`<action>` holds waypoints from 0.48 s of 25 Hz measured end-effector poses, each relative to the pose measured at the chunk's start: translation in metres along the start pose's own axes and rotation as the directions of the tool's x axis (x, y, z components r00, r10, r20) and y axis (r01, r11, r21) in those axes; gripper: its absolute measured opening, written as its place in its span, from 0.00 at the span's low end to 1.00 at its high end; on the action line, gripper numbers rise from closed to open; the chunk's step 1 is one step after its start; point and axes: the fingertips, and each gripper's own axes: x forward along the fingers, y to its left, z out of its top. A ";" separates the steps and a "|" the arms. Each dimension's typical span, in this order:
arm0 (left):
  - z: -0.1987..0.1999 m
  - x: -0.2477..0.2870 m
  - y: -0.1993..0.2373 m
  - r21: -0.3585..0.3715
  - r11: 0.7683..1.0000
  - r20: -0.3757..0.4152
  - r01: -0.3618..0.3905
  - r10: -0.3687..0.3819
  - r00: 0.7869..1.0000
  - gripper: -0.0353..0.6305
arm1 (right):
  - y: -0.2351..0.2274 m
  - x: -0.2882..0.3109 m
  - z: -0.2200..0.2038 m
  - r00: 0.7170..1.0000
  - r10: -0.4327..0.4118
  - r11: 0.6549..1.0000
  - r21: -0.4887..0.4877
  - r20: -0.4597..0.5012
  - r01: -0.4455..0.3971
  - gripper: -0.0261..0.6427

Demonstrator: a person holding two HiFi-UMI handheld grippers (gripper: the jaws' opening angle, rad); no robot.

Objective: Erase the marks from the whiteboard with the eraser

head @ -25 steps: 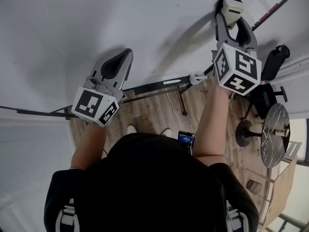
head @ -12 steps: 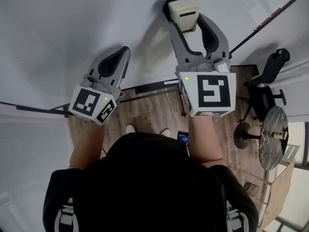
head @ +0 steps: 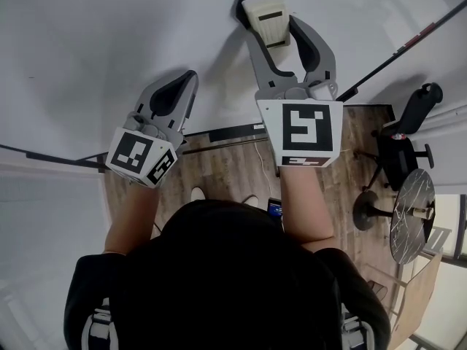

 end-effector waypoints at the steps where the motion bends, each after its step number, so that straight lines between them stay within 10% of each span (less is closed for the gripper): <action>1: 0.000 0.000 0.000 0.001 1.000 0.001 0.002 -0.002 1.000 0.06 | 0.000 0.001 -0.001 1.000 0.000 1.000 0.001 -0.002 0.000 0.37; 12: -0.004 -0.001 0.004 0.000 1.000 -0.002 0.004 -0.004 1.000 0.06 | -0.018 0.004 -0.008 0.999 -0.044 0.998 0.036 -0.011 0.044 0.37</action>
